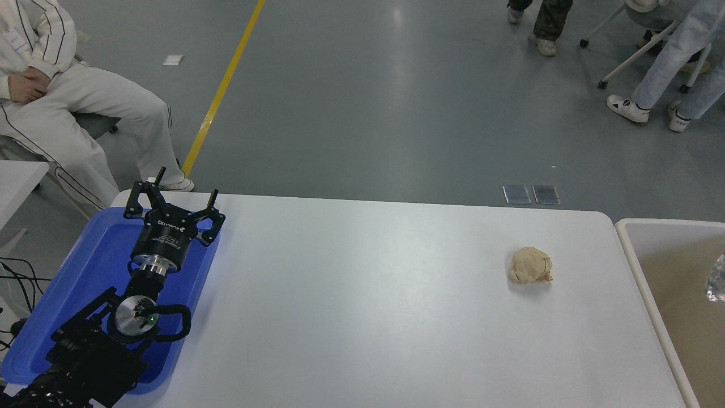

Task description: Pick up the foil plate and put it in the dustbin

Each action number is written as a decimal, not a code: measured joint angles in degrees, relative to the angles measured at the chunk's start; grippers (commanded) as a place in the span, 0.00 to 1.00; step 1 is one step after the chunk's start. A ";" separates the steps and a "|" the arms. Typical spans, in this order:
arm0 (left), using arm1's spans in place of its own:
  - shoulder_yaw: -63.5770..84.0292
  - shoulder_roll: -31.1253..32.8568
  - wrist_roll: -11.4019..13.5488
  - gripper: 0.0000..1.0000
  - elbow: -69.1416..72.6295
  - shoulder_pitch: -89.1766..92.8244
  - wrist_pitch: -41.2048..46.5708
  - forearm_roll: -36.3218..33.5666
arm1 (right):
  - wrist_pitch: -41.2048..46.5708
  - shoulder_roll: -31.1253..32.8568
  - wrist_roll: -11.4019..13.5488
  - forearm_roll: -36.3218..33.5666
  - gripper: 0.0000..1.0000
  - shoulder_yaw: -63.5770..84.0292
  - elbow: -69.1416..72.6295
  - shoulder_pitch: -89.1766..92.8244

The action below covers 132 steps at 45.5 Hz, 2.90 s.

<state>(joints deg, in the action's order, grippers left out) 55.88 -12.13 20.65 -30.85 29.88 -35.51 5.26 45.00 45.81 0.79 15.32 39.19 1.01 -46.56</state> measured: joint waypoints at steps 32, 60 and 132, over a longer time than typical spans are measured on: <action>0.02 0.00 0.00 1.00 0.00 0.00 0.00 0.03 | -10.99 -5.74 0.32 -0.68 0.00 -9.22 -0.54 8.86; 0.02 0.00 0.00 1.00 0.01 0.00 0.00 0.01 | -26.97 -7.38 5.75 -0.78 0.00 -14.28 0.10 11.50; 0.02 0.00 0.00 1.00 0.00 0.00 0.00 0.00 | -41.01 2.12 6.94 -1.22 1.00 -4.04 36.93 -4.72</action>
<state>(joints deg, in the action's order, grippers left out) 55.90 -12.13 20.65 -30.85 29.88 -35.51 5.25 3.99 47.93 7.73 14.10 35.15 37.93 -51.28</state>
